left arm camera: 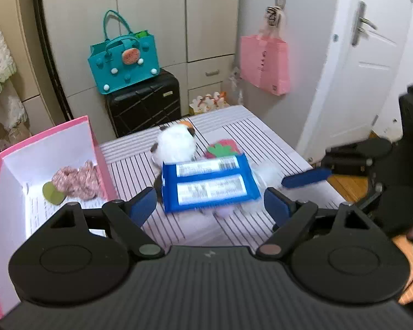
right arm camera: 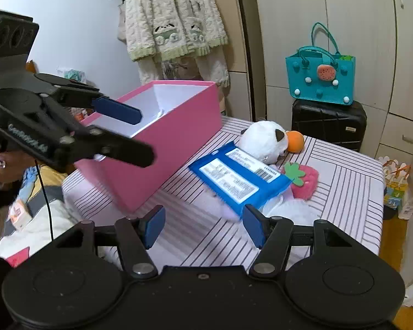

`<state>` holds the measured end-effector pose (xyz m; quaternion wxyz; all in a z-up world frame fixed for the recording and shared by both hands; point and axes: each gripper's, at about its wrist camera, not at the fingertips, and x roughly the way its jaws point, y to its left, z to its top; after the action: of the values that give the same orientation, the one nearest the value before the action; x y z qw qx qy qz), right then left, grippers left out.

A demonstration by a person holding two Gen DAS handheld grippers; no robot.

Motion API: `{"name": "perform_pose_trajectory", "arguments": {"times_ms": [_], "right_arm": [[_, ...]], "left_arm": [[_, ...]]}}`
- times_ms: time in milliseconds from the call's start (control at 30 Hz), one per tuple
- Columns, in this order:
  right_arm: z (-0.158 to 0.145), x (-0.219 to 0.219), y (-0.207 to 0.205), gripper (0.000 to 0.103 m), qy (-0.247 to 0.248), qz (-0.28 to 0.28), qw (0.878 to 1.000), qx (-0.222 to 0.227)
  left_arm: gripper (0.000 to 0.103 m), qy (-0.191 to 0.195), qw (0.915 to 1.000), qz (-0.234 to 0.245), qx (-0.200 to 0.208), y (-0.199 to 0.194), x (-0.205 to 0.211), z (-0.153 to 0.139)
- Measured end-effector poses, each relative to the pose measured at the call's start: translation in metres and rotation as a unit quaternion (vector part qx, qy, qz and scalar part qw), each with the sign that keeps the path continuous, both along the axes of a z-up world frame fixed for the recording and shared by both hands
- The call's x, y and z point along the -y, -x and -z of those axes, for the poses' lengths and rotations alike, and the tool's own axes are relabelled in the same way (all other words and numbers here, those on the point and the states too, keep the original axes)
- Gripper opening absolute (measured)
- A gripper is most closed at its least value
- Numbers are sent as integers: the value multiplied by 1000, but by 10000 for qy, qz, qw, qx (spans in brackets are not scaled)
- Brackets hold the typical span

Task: Organize soft objects
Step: 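Move both grippers toward the blue wet-wipes packet on the table, then grasp the blue wet-wipes packet with the left gripper while the right gripper grips its other end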

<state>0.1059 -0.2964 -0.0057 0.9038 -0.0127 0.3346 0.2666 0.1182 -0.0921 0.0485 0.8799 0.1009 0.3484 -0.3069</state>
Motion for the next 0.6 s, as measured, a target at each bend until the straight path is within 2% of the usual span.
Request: {"name": "perform_pose_trajectory", "arguments": {"times_ms": [67,167,233,300,433,600], "right_arm": [[6,-1,-13,67,-12,122,9999,-18],[17,-2,-31,67,-11,285,9995,-127],[25,-1,-42,67,-84,409,9986,-316],[32,3,-51,67,-245,564,9968,-503],[40,13,-57,67,-565,681,9940,-650],[49,20,-63,67,-820,709,9909,-794]], "left_arm": [[83,1,10000,-49,-74,-16,10,6],[79,39,9984,-156,-540,-45,23,20],[66,78,9961,-302,-820,-62,28,30],[59,111,9935,-545,-993,-76,29,42],[58,203,9879,-832,-1290,-95,29,59],[59,195,9852,-1131,-1275,-101,28,73]]}}
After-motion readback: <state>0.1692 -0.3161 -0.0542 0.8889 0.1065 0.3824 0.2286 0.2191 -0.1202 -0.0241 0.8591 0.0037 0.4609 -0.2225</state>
